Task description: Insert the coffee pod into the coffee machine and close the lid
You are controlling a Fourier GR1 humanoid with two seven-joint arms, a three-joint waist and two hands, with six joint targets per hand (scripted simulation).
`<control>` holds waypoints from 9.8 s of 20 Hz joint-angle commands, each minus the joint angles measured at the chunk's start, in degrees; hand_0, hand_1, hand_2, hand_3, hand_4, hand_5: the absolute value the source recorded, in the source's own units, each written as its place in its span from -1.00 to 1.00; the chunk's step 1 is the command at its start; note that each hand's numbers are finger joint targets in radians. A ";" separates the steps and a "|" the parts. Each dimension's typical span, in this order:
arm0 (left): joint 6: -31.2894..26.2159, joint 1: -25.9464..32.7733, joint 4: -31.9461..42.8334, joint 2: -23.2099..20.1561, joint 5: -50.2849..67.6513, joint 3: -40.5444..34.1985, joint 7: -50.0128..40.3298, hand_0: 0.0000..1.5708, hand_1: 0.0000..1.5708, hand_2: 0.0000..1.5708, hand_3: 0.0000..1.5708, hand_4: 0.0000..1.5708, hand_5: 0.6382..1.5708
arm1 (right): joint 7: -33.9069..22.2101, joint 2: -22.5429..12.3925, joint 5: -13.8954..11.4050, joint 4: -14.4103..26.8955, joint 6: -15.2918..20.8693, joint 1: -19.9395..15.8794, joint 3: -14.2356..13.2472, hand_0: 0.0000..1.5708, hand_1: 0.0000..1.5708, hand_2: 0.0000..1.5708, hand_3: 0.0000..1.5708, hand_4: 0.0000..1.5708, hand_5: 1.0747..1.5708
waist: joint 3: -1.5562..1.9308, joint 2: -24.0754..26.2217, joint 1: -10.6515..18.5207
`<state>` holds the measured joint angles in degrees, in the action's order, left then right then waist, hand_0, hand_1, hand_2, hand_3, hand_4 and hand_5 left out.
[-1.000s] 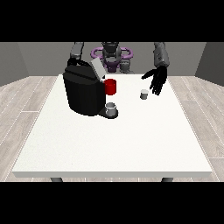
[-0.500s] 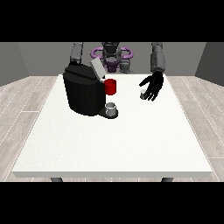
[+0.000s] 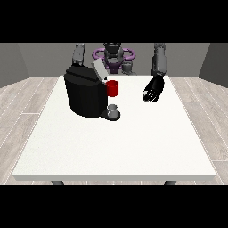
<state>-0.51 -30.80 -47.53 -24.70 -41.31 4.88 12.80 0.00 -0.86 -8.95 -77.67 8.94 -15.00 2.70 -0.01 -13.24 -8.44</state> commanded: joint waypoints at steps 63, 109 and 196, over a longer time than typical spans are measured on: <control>-23.43 -37.15 8.10 0.25 -0.67 -11.29 -8.05 0.52 0.52 0.64 0.59 -0.38 1.00 | -1.59 -3.79 -0.11 3.85 1.16 -9.55 -5.81 -1.00 -1.00 -1.00 -1.00 -1.00 1.00 | 0.00 -1.21 -7.93; -16.37 -38.44 10.75 -0.70 -8.35 -7.43 -1.60 0.40 0.40 0.43 0.26 -1.00 1.00 | 0.85 -3.02 -1.98 5.47 3.80 -9.02 -5.81 -1.00 -1.00 -1.00 -1.00 -1.00 1.00 | 0.02 -4.22 -7.00; -17.72 8.65 -14.32 24.01 31.64 -13.67 -3.42 -1.00 -1.00 -1.00 -1.00 -0.54 1.00 | -8.00 -11.35 13.05 15.15 -10.00 -13.40 -16.24 -1.00 -1.00 -1.00 -1.00 -0.79 1.00 | 0.02 20.64 21.86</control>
<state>-17.40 -24.66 -56.81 -0.26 -10.83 -9.47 11.15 -6.80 -11.02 2.46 -64.74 0.63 -26.83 -12.63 0.02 9.18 13.59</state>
